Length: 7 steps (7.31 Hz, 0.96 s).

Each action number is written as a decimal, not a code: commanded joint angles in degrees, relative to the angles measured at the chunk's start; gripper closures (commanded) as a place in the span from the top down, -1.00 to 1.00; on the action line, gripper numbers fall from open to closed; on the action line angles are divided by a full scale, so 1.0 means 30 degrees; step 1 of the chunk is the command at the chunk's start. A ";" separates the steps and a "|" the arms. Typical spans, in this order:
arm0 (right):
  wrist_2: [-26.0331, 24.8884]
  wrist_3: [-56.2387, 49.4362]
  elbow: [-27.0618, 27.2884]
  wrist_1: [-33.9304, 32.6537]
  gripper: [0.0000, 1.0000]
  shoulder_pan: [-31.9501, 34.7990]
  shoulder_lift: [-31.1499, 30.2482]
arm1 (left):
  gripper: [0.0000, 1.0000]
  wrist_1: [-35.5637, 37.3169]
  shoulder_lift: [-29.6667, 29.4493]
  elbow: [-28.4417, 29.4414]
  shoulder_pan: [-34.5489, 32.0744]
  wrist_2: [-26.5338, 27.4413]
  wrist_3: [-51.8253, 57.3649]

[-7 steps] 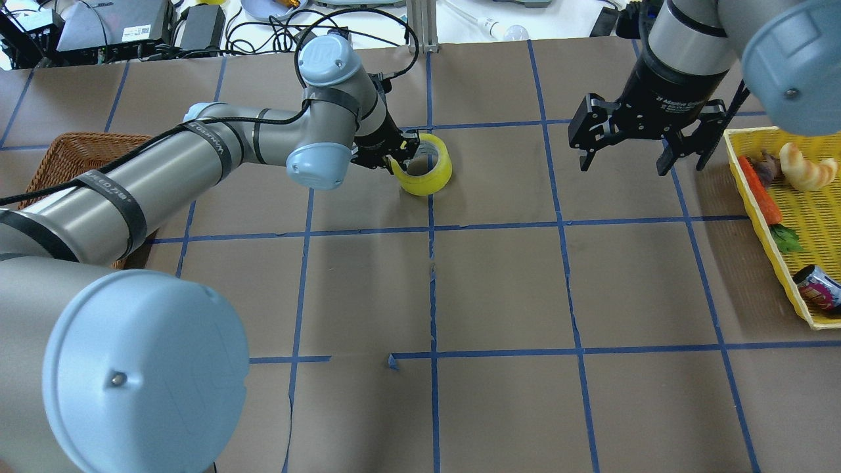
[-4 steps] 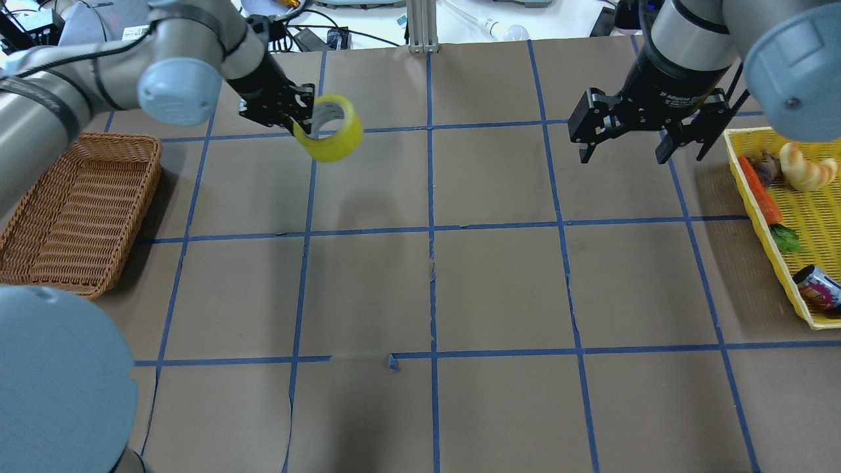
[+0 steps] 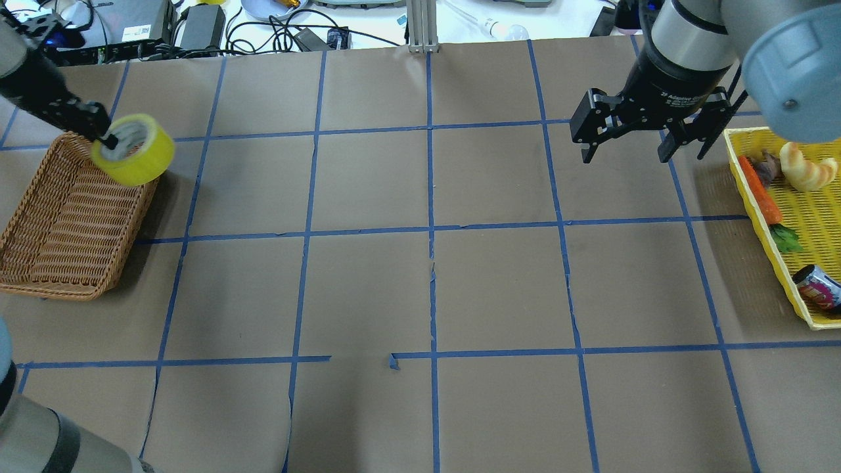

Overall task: Transfer tape with both arms
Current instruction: 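Lift the tape roll with the left gripper and carry it over the wicker basket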

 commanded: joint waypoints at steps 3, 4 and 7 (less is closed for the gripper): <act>-0.0072 -0.0001 0.0157 0.0001 1.00 0.0000 -0.0058 | -1.00 0.4538 -0.2927 -0.0455 0.3640 0.0764 0.7348; -0.0072 -0.0001 0.0187 0.0001 1.00 0.0000 -0.0116 | -1.00 0.5090 -0.3602 -0.0571 0.3640 -0.0252 0.7230; -0.0072 -0.0001 0.0245 0.0030 1.00 0.0000 -0.0146 | -0.95 0.5769 -0.3697 -0.1621 0.3028 -0.0554 0.5123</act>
